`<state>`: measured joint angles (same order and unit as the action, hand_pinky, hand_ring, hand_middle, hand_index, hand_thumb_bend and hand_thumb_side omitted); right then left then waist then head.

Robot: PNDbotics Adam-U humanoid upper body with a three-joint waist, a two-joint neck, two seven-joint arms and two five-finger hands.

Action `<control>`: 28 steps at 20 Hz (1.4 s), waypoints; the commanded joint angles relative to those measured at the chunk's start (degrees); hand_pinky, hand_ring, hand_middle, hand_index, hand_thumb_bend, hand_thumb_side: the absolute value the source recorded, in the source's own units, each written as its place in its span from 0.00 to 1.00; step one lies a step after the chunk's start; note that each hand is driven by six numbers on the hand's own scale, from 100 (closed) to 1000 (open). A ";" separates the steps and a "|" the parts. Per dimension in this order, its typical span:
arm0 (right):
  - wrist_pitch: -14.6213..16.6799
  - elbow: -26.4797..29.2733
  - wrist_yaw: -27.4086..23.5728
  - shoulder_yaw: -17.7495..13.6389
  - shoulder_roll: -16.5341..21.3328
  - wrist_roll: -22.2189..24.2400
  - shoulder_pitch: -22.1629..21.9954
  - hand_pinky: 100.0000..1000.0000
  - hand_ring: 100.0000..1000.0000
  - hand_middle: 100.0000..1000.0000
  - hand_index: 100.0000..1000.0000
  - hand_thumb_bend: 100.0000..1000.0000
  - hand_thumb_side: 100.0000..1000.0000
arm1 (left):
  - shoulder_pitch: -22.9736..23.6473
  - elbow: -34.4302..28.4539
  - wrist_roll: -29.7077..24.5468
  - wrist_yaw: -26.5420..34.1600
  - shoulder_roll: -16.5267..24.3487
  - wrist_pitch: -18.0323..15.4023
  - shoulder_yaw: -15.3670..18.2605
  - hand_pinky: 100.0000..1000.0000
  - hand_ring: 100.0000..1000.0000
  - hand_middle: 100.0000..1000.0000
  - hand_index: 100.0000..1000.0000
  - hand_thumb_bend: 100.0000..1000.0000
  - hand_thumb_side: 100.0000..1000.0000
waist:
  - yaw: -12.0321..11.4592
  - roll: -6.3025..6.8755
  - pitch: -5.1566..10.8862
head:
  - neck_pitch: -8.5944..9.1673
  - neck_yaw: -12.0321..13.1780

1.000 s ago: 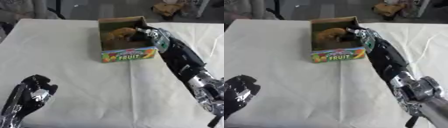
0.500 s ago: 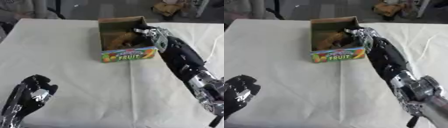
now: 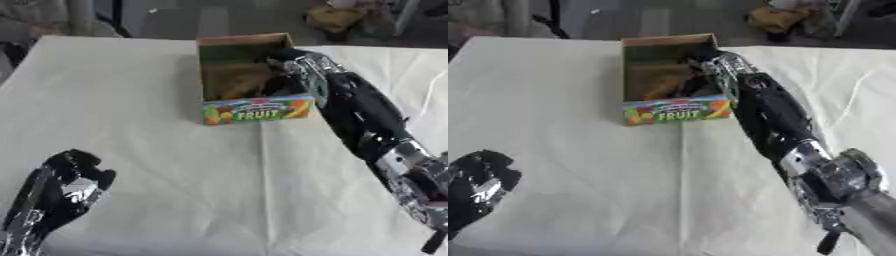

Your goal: Pick up objects on the table and place them in the box.

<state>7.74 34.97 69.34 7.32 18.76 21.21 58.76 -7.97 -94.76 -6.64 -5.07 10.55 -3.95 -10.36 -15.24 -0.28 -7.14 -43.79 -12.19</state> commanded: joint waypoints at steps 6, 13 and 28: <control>-0.87 1.44 9.15 3.45 3.26 -1.40 2.87 1.00 1.00 1.00 1.00 0.38 0.39 | -0.21 -0.60 -0.05 -0.26 0.53 -0.12 0.21 0.52 0.48 0.51 0.53 0.56 0.33 | 0.07 -0.01 0.95 | -0.33 0.36; -1.41 4.56 16.49 3.80 5.15 -4.02 3.73 1.00 1.00 1.00 1.00 0.37 0.29 | -0.06 -0.52 0.17 -0.39 0.72 -0.12 0.47 0.52 0.48 0.51 0.53 0.56 0.33 | 0.67 -0.27 1.08 | -0.33 1.03; 2.74 23.19 20.63 -5.97 10.36 -15.64 0.50 1.00 1.00 0.99 1.00 0.31 0.00 | 0.83 -0.38 1.85 -0.92 1.42 -0.11 2.12 0.52 0.48 0.51 0.53 0.56 0.33 | 5.09 -1.36 0.80 | -0.33 4.95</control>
<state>10.31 55.25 91.05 2.77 27.03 6.83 58.27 -6.91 -94.42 -5.16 -5.92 10.88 -3.99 -8.84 -10.01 -1.82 -7.05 -43.79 -7.67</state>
